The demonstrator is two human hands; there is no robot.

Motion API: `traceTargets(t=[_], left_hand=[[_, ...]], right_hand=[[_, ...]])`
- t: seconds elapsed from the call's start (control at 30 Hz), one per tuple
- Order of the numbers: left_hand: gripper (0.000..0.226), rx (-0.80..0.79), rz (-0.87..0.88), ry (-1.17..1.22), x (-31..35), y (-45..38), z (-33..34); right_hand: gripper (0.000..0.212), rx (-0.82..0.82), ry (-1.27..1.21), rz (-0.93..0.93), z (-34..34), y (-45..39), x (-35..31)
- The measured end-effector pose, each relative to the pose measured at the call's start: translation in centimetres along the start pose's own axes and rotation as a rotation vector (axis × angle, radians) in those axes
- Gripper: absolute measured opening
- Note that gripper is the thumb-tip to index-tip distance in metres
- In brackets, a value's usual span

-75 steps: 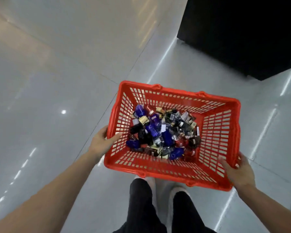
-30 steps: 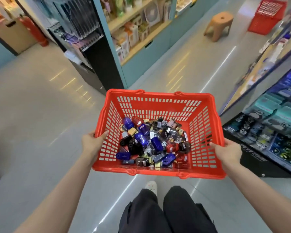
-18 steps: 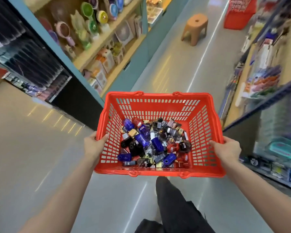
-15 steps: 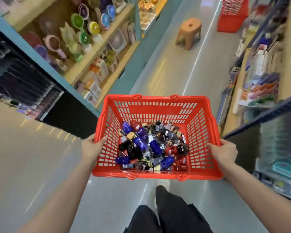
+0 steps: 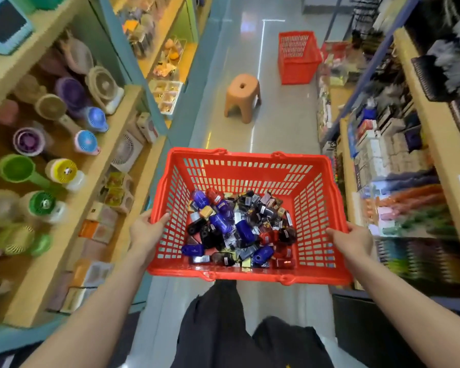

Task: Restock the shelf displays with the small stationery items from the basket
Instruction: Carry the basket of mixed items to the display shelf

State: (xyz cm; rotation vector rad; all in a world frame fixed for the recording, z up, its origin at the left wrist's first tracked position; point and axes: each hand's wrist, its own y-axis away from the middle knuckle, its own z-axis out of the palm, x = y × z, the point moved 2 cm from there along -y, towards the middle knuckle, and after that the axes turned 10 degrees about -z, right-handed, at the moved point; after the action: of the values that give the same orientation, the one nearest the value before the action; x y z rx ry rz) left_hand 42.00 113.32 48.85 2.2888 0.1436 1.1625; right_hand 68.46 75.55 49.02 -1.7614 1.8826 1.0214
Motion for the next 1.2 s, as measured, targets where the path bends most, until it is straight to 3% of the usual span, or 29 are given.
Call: traceTargets(t=[0.27,0.73,0.9,1.2], left_hand=[[0.027,-0.203,0.101,-0.103,22.1,-16.0,12.6],[0.027,-0.254,0.129,-0.133,52.4,-38.3,33.4],[0.024,-0.341,0.215,-0.149,63.8,-47.3,41.8],[0.024,-0.521,0.273,-0.394,83.5,-57.4,59.0]], right_hand=[[0.029,0.168,-0.081,0.156,2.7,-15.9,-10.3],[0.031,0.247,-0.155,0.194,8.6,-51.6,-29.0],[0.035,0.209,-0.289,0.379,13.2,-62.8,-33.8],[0.041,0.416,-0.255,0.609,15.2,-74.6,-39.6]])
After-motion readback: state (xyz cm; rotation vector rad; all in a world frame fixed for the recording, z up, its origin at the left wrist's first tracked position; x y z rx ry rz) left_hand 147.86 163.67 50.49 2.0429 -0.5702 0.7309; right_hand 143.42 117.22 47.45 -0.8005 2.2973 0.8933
